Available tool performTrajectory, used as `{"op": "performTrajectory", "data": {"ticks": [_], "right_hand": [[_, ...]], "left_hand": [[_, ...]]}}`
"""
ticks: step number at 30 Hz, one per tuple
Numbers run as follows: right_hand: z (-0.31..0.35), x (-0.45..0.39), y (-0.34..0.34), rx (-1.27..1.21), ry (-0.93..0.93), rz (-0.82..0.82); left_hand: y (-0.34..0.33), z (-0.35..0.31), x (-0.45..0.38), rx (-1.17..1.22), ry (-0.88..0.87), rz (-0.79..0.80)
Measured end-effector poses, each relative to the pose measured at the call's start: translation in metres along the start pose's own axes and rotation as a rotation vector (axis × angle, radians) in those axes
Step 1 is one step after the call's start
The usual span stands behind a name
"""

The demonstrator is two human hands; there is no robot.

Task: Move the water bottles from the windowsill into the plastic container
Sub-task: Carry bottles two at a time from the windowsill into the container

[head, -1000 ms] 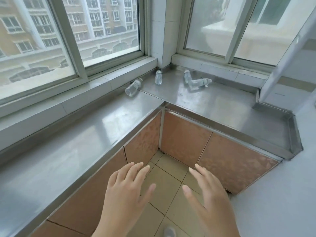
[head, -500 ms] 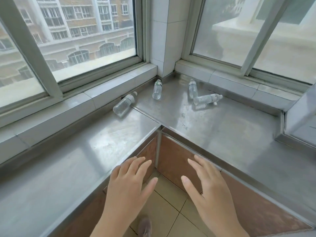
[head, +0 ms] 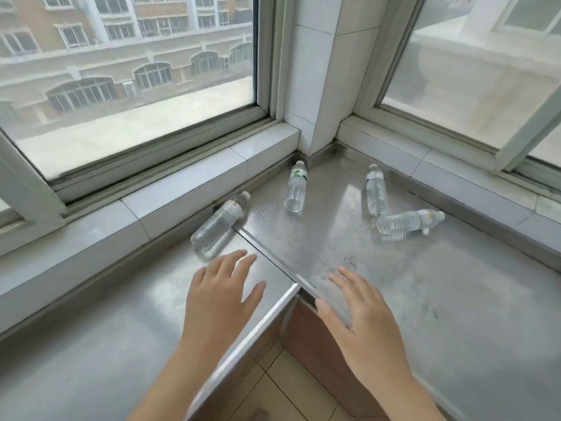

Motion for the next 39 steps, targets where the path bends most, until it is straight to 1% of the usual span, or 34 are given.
{"op": "performTrajectory", "data": {"ticks": [6, 9, 13, 17, 20, 23, 26, 29, 33, 35, 39], "right_hand": [[-0.011, -0.094, -0.056, -0.015, 0.016, 0.086], [-0.016, -0.142, -0.088, -0.057, 0.040, 0.139], [-0.029, -0.201, -0.134, -0.096, 0.046, 0.234], [-0.045, -0.247, -0.173, -0.134, 0.025, 0.292], [-0.063, -0.276, -0.198, -0.174, -0.052, 0.327], [-0.091, -0.303, -0.224, -0.267, -0.242, 0.346], [-0.120, -0.329, -0.252, -0.393, -0.464, 0.336], [-0.139, -0.348, -0.279, -0.473, -0.604, 0.351], [-0.151, -0.357, -0.308, -0.583, -0.738, 0.362], [-0.151, -0.361, -0.313, -0.594, -0.778, 0.336], [-0.141, -0.371, -0.310, -0.538, -0.724, 0.289]], "left_hand": [[-0.063, 0.038, -0.069, -0.092, 0.084, 0.013], [-0.104, 0.054, -0.096, -0.146, 0.124, 0.054], [-0.161, 0.078, -0.123, -0.238, 0.210, 0.180], [-0.215, 0.112, -0.133, -0.318, 0.350, 0.326], [-0.237, 0.131, -0.134, -0.360, 0.450, 0.360], [-0.245, 0.138, -0.137, -0.372, 0.508, 0.372], [-0.241, 0.142, -0.145, -0.337, 0.597, 0.363], [-0.236, 0.140, -0.148, -0.252, 0.731, 0.362], [-0.228, 0.129, -0.145, 0.028, 0.984, 0.252], [-0.227, 0.123, -0.144, 0.153, 1.079, 0.202], [-0.224, 0.117, -0.144, 0.296, 1.190, 0.088]]}}
Point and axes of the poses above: each hand's wrist, its own x-axis away from the middle knuckle, its own y-axis out of the back of the hand, z = x × y, the point moved 8 cm from there along -x, towards the middle knuckle, and after that the axes turned 15 degrees about -z, right-handed, at the moved point
